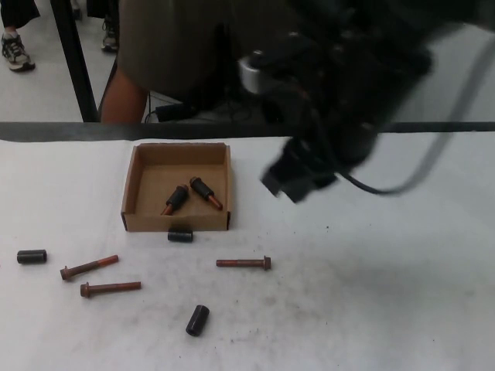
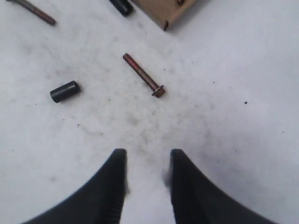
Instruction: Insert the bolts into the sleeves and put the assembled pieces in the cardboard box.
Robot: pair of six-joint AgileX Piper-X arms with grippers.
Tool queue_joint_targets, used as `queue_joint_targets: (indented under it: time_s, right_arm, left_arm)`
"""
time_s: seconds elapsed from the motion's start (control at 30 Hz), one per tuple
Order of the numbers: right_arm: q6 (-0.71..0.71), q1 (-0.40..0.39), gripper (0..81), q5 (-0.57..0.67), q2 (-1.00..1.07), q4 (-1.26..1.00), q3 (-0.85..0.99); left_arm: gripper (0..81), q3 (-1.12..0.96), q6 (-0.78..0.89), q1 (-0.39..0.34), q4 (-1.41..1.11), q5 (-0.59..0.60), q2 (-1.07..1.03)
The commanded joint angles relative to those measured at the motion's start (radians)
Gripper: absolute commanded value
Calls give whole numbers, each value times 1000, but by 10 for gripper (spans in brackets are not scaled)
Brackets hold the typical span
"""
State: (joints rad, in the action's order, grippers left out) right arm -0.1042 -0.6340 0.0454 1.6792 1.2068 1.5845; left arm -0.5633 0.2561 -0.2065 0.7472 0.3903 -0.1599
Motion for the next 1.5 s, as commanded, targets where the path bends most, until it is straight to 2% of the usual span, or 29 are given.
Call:
queue_joint_targets:
  time_s: [0.0, 0.33, 0.57, 0.63, 0.7, 0.8, 0.93, 1.13, 1.33, 1.47]
  right_arm:
    - [52, -22, 312, 4, -174, -45, -184]
    - [221, -92, 312, 4, -528, -54, -511]
    - [285, -96, 312, 15, -617, -54, -556]
    - [288, -96, 312, 66, -617, -77, -558]
    - [359, -96, 312, 121, -614, -126, -563]
    - [541, -96, 312, 165, -597, -223, -571]
    - [687, -98, 312, 184, -528, -305, -571]
    - [853, -149, 312, 203, -364, -455, -569]
    - [1017, -205, 312, 185, -156, -686, -532]
    - [1071, -221, 312, 134, -19, -729, -462]
  left_arm:
    - [203, -9, -3, 2, -3, -8, 9]
    - [203, -9, -3, 2, 59, -8, 9]
    - [203, -9, -3, 2, 64, -8, 9]
    - [203, -9, -3, 2, 64, -8, 9]
    - [203, -9, -3, 2, 64, -8, 9]
    - [203, -9, -3, 2, 52, -8, 9]
    - [203, -9, -3, 2, 4, -23, 9]
    - [203, -11, -3, 2, -44, -128, 9]
    - [203, -11, -3, 2, -50, -128, 9]
    - [203, -11, -3, 2, -50, -128, 9]
